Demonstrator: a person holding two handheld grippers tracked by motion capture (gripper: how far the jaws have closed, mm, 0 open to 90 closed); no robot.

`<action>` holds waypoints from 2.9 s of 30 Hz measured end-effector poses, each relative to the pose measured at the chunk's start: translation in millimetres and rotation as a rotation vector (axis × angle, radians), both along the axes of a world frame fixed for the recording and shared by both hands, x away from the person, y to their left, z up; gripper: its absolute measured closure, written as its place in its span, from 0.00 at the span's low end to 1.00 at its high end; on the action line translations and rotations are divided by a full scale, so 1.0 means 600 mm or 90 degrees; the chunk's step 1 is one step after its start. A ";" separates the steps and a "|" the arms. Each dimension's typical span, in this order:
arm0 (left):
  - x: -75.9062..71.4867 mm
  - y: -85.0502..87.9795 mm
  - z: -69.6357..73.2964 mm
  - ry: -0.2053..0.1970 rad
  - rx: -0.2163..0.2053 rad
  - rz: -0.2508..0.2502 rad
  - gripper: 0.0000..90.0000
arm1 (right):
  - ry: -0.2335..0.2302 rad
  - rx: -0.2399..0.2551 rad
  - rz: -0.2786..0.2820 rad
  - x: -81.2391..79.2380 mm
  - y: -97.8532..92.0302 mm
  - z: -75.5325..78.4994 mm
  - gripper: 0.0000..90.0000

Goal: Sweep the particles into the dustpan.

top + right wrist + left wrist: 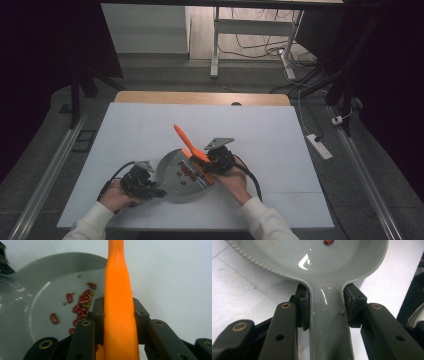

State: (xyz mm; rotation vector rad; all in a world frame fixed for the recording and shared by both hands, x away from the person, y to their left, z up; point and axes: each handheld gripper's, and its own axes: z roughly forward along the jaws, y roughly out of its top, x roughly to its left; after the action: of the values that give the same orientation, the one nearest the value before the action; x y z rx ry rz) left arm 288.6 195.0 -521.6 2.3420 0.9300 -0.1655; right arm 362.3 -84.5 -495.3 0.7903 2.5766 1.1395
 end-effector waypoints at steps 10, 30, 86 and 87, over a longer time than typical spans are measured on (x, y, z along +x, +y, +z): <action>0.000 0.000 0.000 -0.001 -0.001 0.000 0.69 | 0.002 0.052 0.031 -0.012 0.010 0.014 0.78; 0.000 0.003 0.001 -0.008 -0.009 0.000 0.69 | -0.033 0.042 -0.058 0.021 -0.054 0.026 0.78; -0.016 0.034 0.017 -0.067 -0.077 0.264 0.69 | -0.047 0.057 -0.042 0.006 -0.144 0.062 0.78; -0.017 0.034 0.018 -0.069 -0.079 0.267 0.69 | -0.045 0.060 -0.042 0.005 -0.147 0.063 0.78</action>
State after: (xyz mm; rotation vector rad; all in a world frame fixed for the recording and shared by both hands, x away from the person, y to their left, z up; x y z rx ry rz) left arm 278.5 215.4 -511.0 1.9735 1.2901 0.0713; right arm 365.3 -172.4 -457.3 0.8332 2.4364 1.2526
